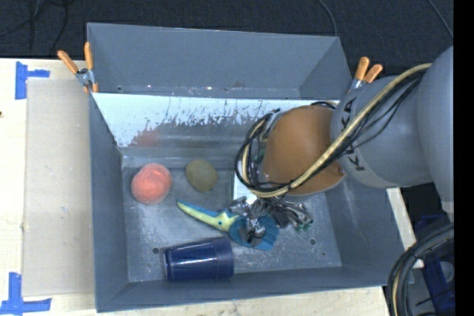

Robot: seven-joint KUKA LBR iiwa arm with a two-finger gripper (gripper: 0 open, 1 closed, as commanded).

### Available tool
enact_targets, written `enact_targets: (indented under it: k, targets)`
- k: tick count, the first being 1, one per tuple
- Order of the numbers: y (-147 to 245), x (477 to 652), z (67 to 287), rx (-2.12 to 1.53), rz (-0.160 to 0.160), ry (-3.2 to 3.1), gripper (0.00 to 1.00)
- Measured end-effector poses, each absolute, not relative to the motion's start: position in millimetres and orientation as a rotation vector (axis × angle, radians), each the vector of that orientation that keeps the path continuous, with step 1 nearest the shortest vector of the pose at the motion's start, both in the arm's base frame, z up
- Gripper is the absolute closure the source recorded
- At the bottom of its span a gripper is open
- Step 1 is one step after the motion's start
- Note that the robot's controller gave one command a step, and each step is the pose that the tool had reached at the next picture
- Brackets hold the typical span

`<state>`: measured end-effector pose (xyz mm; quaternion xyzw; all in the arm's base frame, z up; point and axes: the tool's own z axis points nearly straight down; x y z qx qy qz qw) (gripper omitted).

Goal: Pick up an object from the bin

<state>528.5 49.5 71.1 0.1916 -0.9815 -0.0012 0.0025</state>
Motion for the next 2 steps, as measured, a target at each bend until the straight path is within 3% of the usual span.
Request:
enact_targets:
  k: [1,2]
  targets:
    - [49,526.4,77,0.598,-0.004,-3.072,1.00]
    - [50,525.4,101,0.596,-0.005,-3.070,1.00]
